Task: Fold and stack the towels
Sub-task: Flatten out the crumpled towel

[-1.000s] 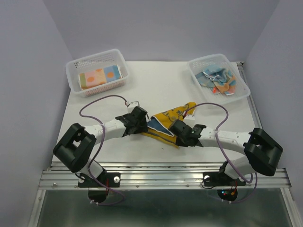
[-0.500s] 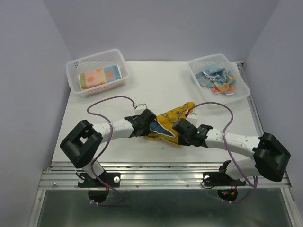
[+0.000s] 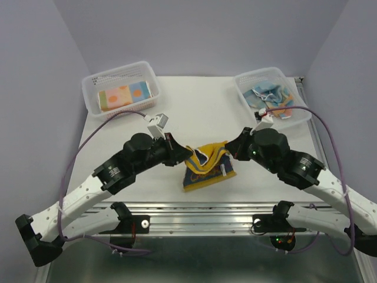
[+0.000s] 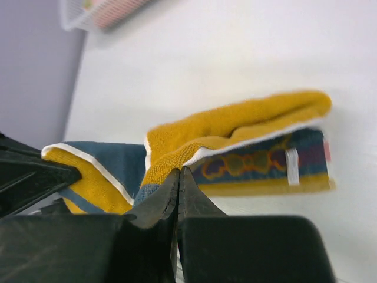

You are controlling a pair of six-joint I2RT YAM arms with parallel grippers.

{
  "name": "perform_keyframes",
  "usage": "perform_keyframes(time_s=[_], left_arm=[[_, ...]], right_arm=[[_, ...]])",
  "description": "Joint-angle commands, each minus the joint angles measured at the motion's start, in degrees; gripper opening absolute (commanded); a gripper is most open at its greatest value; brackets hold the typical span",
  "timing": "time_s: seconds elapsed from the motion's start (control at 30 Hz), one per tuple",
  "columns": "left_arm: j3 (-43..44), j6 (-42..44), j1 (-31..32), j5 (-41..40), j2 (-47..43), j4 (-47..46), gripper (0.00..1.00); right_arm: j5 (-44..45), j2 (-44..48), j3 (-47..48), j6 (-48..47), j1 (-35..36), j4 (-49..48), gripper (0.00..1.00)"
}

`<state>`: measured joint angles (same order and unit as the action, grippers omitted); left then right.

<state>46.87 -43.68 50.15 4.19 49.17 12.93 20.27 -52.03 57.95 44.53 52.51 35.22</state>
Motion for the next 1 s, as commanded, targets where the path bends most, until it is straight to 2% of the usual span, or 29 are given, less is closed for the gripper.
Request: perform_keyframes(time_s=[0.0, 0.27, 0.43, 0.6, 0.7, 0.8, 0.9, 0.93, 0.97], left_arm=[[8.56, 0.62, 0.12, 3.99, -2.06, -3.53, 0.0], [21.67, -0.79, 0.21, -0.06, -2.58, 1.22, 0.0], [24.93, -1.32, 0.12, 3.19, -6.35, 0.52, 0.0], [24.85, -2.81, 0.12, 8.55, -8.82, -1.24, 0.0], [24.85, -3.08, 0.12, 10.23, -8.56, -1.59, 0.0], [24.23, -2.81, 0.12, 8.4, -7.95, -1.41, 0.0], [23.88, -1.32, 0.21, 4.18, -7.16, -0.36, 0.0], [23.71, -1.06, 0.12, 2.34, -6.37, 0.07, 0.0], [23.53, -0.27, 0.12, -1.86, -5.93, 0.43, 0.0]], right_arm=[[-3.47, 2.81, 8.13, -5.41, -0.22, -3.66, 0.01], [-12.26, 3.95, 19.56, -8.67, -0.22, -7.45, 0.01], [-22.96, 3.95, 24.48, -7.01, -0.22, -8.24, 0.01], [-31.77, 4.48, 23.97, -3.49, -0.22, -11.13, 0.01], [-32.4, 5.09, 23.0, -2.0, -0.22, -12.81, 0.01], [-29.16, 5.8, 21.77, -2.6, -0.22, -12.81, 0.01], [-22.4, 5.62, 21.41, -4.45, -0.22, -10.71, 0.01], [-17.25, 5.28, 20.98, -4.8, -0.22, -10.27, 0.01], [-14.67, 5.01, 20.36, -5.15, -0.22, -10.0, 0.01]])
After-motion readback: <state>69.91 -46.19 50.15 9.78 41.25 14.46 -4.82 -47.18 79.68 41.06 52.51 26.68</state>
